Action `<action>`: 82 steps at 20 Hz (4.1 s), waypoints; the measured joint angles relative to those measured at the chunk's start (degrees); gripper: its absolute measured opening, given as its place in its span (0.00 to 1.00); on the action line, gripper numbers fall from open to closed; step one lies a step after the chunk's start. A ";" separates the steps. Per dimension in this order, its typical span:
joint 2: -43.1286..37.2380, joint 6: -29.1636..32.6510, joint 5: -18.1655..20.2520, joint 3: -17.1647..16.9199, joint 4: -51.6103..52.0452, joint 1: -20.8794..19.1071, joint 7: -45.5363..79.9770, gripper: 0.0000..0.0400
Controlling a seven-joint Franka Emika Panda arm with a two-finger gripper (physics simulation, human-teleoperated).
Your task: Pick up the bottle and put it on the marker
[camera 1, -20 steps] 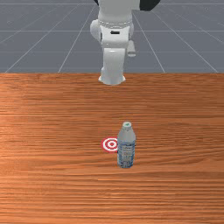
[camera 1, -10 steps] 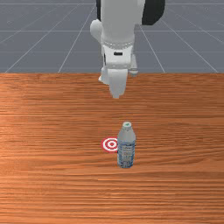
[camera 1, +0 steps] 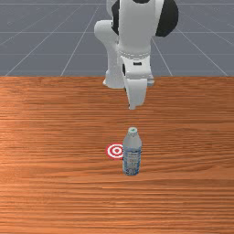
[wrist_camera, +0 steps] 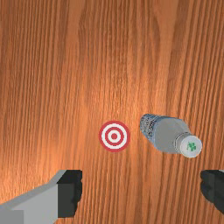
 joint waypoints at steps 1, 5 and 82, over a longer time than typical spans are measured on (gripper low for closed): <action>0.07 -0.10 0.27 -0.08 0.11 0.36 1.73 1.00; 1.59 -2.38 -3.22 -1.33 3.39 2.15 5.77 1.00; 17.69 5.87 -1.03 -0.95 13.64 1.40 5.05 1.00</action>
